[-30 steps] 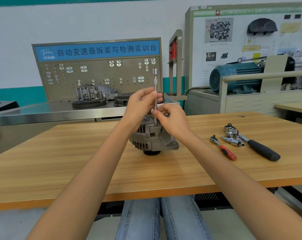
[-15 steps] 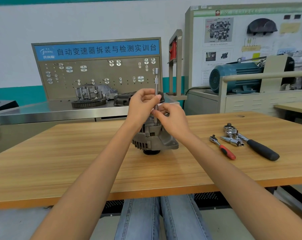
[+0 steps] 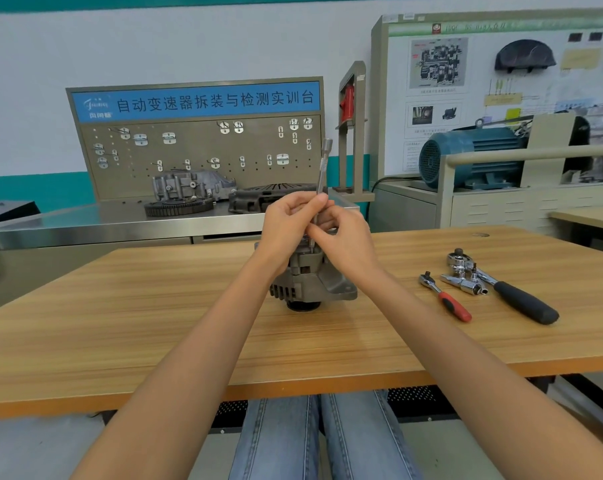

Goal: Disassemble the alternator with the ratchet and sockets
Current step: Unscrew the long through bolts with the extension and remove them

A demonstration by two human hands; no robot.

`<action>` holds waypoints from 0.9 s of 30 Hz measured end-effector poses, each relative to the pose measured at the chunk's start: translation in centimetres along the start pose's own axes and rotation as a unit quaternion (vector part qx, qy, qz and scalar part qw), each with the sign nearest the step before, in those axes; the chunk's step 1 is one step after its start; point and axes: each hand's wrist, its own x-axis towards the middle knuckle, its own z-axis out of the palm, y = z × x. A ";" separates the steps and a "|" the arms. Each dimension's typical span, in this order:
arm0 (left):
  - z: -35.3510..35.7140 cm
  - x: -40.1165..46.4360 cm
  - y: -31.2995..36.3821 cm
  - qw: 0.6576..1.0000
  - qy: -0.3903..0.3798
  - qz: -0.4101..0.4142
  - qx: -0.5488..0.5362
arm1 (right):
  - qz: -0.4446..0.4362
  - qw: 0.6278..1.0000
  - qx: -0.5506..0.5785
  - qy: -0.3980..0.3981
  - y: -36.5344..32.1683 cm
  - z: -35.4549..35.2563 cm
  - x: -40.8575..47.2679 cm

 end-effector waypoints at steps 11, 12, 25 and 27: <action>0.2 0.2 -0.3 1.000 -0.022 0.001 0.011 | -0.020 0.998 -0.054 -0.027 0.3 -0.2 0.3; 0.2 0.1 -0.4 1.000 -0.016 0.008 0.018 | -0.020 0.997 -0.062 -0.029 0.3 -0.2 0.3; 0.2 -0.7 -0.8 0.997 0.047 0.035 0.046 | -0.011 0.999 -0.035 0.009 0.3 0.2 0.0; 0.2 -0.7 -0.8 0.997 0.046 0.031 0.051 | -0.013 0.999 -0.036 -0.002 0.4 0.1 0.0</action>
